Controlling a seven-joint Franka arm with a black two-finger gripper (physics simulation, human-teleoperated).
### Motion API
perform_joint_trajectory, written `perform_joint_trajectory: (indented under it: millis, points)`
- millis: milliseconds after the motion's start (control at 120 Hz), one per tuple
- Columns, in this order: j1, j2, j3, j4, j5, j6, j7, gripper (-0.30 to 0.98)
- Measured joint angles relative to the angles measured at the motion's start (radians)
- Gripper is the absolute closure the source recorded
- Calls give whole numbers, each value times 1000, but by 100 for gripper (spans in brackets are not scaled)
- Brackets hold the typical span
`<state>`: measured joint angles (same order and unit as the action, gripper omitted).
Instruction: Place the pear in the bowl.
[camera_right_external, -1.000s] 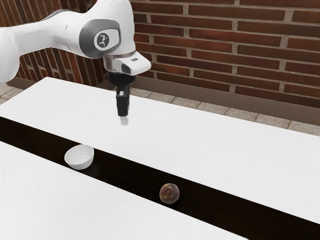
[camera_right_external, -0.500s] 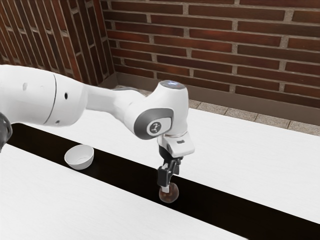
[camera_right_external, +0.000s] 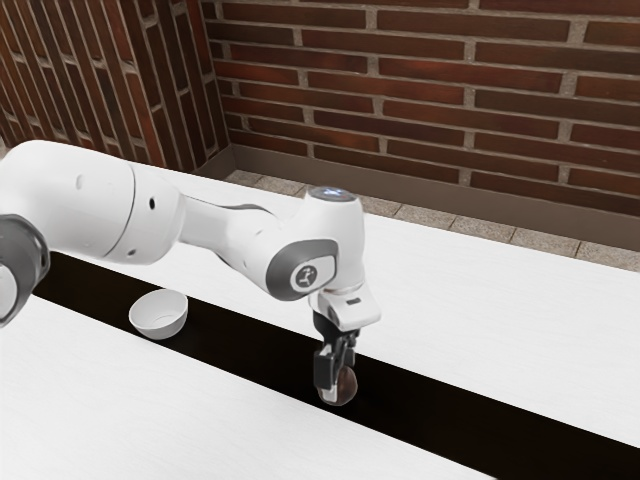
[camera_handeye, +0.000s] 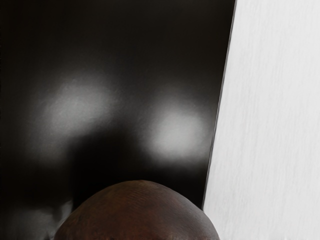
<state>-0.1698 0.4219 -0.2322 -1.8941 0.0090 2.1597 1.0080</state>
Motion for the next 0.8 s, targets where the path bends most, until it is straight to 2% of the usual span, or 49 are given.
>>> perform_joint_trajectory:
  millis: [283, 408, 500, 667, 800]
  points:
    - [4, 53, 2, 7, 26, 41, -5, 1]
    - [4, 52, 2, 8, 30, 52, -8, 22]
    - [4, 39, 2, 6, 33, 58, -11, 31]
    - [19, -124, 2, -47, 43, 55, -18, 43]
    - [117, -244, 18, -53, 50, 28, -21, 50]
